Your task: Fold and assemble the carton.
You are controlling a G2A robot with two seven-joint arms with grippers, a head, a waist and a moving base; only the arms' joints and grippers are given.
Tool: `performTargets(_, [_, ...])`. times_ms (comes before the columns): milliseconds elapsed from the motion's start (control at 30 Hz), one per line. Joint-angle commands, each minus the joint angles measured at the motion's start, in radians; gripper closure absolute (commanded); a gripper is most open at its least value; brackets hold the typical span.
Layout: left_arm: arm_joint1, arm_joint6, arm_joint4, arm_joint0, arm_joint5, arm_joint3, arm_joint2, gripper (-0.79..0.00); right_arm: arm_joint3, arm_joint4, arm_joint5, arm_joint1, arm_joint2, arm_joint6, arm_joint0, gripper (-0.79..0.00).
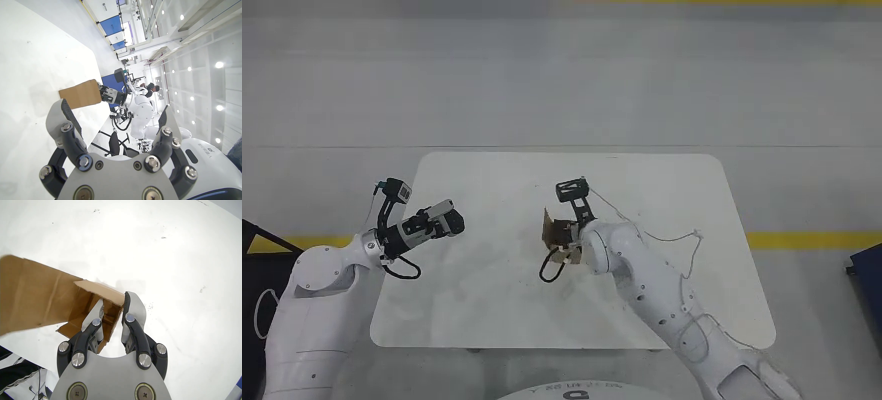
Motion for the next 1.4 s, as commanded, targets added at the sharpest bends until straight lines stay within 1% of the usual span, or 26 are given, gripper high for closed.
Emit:
performTargets(0, [0.0,0.0,0.0,0.0,0.0,0.0,0.0,-0.785,-0.018,0.02,-0.022,0.005,0.033,-0.028,-0.024,-0.256])
performTargets(67, [0.0,0.0,0.0,0.0,0.0,0.0,0.0,-0.785,-0.052,0.057,-0.046,0.011,0.073,-0.077,-0.054,-0.292])
performTargets(100, [0.0,0.0,0.0,0.0,0.0,0.0,0.0,-0.785,-0.073,0.086,-0.07,0.014,0.096,-0.108,-0.076,-0.323])
performTargets(167, [0.0,0.0,0.0,0.0,0.0,0.0,0.0,-0.785,-0.115,0.131,-0.136,0.023,0.141,-0.166,-0.12,-0.323])
performTargets(233, [0.0,0.0,0.0,0.0,0.0,0.0,0.0,-0.785,-0.151,0.191,-0.225,0.032,0.186,-0.224,-0.165,-0.296])
performTargets(300, [0.0,0.0,0.0,0.0,0.0,0.0,0.0,-0.785,-0.167,0.27,-0.333,0.04,0.235,-0.284,-0.202,-0.289])
performTargets(367, [0.0,0.0,0.0,0.0,0.0,0.0,0.0,-0.785,-0.153,0.373,-0.444,0.048,0.296,-0.317,-0.222,-0.209])
performTargets(400, [0.0,0.0,0.0,0.0,0.0,0.0,0.0,-0.785,-0.144,0.411,-0.487,0.051,0.313,-0.318,-0.224,-0.246])
performTargets(433, [0.0,0.0,0.0,0.0,0.0,0.0,0.0,-0.785,-0.144,0.411,-0.487,0.051,0.313,-0.318,-0.224,-0.172])
performTargets(467, [0.0,0.0,0.0,0.0,0.0,0.0,0.0,-0.785,-0.144,0.411,-0.487,0.051,0.313,-0.318,-0.224,-0.062])
performTargets(500, [0.0,0.0,0.0,0.0,0.0,0.0,0.0,-0.785,-0.144,0.411,-0.487,0.051,0.313,-0.318,-0.224,0.0])
performTargets(567, [0.0,0.0,0.0,0.0,0.0,0.0,0.0,-0.785,-0.144,0.411,-0.487,0.051,0.313,-0.318,-0.224,0.0])
performTargets(633, [0.0,0.0,0.0,0.0,0.0,0.0,0.0,-0.785,-0.135,0.455,-0.552,0.053,0.304,-0.314,-0.221,0.0])
performTargets(667, [0.0,0.0,0.0,0.0,0.0,0.0,0.0,-0.785,-0.114,0.478,-0.586,0.056,0.314,-0.295,-0.21,0.0])
performTargets(733, [0.0,0.0,0.0,0.0,0.0,0.0,0.0,-0.785,-0.072,0.465,-0.603,0.06,0.319,-0.253,-0.172,0.0])
performTargets(800, [0.0,0.0,0.0,0.0,0.0,0.0,0.0,-0.785,-0.033,0.473,-0.635,0.061,0.296,-0.194,-0.13,0.0])
performTargets(867, [0.0,0.0,0.0,0.0,0.0,0.0,0.0,-0.785,-0.002,0.484,-0.659,0.063,0.284,-0.167,-0.094,0.0])
performTargets(900, [0.0,0.0,0.0,0.0,0.0,0.0,0.0,-0.785,0.009,0.498,-0.684,0.063,0.273,-0.152,-0.083,0.0])
performTargets(933, [0.0,0.0,0.0,0.0,0.0,0.0,0.0,-0.785,0.015,0.54,-0.735,0.065,0.265,-0.122,-0.075,0.0])
performTargets(1167, [0.0,0.0,0.0,0.0,0.0,0.0,0.0,-0.785,0.015,0.54,-0.735,0.065,0.265,-0.122,-0.075,0.0])
performTargets(1233, [0.0,0.0,0.0,0.0,0.0,0.0,0.0,-0.785,0.033,0.493,-0.69,0.065,0.25,-0.109,-0.062,0.0])
performTargets(1367, [0.0,0.0,0.0,0.0,0.0,0.0,0.0,-0.785,0.099,0.429,-0.568,0.051,0.158,-0.064,0.029,0.0])
